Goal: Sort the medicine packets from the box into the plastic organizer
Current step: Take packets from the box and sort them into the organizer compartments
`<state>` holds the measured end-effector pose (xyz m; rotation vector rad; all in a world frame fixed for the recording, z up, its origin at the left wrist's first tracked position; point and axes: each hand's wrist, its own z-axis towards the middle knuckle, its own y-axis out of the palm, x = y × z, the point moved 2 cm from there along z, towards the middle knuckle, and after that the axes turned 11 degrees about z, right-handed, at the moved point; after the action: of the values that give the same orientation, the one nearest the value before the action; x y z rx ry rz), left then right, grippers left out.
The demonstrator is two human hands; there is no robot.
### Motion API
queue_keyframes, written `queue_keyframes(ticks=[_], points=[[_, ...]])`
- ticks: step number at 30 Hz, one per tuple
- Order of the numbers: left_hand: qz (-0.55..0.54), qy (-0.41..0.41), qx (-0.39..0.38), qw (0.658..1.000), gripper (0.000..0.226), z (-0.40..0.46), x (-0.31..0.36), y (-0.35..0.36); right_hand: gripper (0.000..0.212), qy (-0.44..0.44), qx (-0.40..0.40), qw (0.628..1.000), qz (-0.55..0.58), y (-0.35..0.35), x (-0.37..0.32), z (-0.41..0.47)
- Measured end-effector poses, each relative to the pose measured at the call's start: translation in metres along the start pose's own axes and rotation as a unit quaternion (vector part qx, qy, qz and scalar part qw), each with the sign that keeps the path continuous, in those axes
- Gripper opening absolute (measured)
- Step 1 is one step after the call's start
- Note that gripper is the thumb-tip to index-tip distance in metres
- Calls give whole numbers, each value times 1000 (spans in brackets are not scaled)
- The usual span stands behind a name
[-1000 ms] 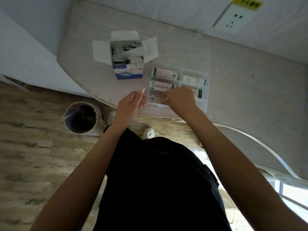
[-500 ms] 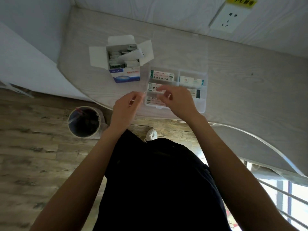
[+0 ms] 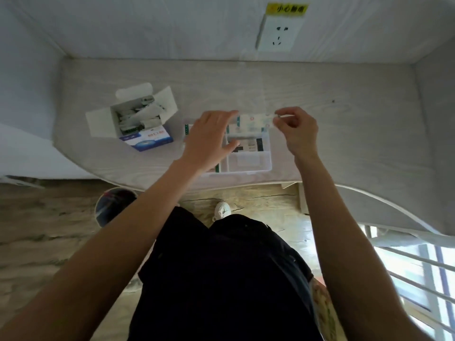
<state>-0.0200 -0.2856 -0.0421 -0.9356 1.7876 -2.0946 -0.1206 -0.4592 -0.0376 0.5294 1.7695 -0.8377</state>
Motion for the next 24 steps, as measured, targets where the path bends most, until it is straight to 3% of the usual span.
queue_keyframes(ticks=[7,12,19,24], points=[[53,-37,-40,997,53,26,-16,22,9,-54,-58,972,-220,33,-2,21],[124,48,-45,990,29,24,-17,24,23,-125,-107,879,-447,41,-9,21],[144,66,-63,985,27,20,-20,29,21,-213,-132,867,-430,36,-5,12],[121,77,-84,986,33,17,-19,27,24,-192,-142,865,-440,30,6,3]])
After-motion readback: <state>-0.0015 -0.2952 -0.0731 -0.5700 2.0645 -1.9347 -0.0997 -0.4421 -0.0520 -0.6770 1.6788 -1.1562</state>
